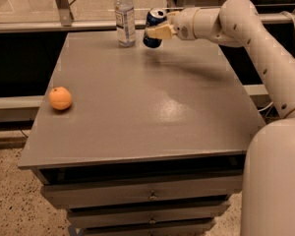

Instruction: Move pepsi can near blue plastic bottle

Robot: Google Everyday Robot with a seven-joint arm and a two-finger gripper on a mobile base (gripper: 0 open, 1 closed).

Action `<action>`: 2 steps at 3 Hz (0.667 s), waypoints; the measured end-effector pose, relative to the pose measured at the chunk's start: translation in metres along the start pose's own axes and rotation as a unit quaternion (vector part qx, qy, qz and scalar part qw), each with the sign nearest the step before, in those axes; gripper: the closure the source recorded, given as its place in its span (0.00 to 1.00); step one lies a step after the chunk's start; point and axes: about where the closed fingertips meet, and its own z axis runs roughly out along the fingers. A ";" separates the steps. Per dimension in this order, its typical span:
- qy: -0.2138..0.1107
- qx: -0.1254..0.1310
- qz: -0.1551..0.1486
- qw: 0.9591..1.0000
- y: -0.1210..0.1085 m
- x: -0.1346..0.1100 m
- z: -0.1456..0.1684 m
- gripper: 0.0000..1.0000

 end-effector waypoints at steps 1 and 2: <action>0.010 0.002 0.002 1.000 -0.008 0.003 0.022 0.80; 0.019 -0.001 0.006 1.000 -0.011 0.006 0.039 0.51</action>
Offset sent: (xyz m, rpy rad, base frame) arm 0.0477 0.0231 -0.0108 -0.0314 0.0385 -0.0166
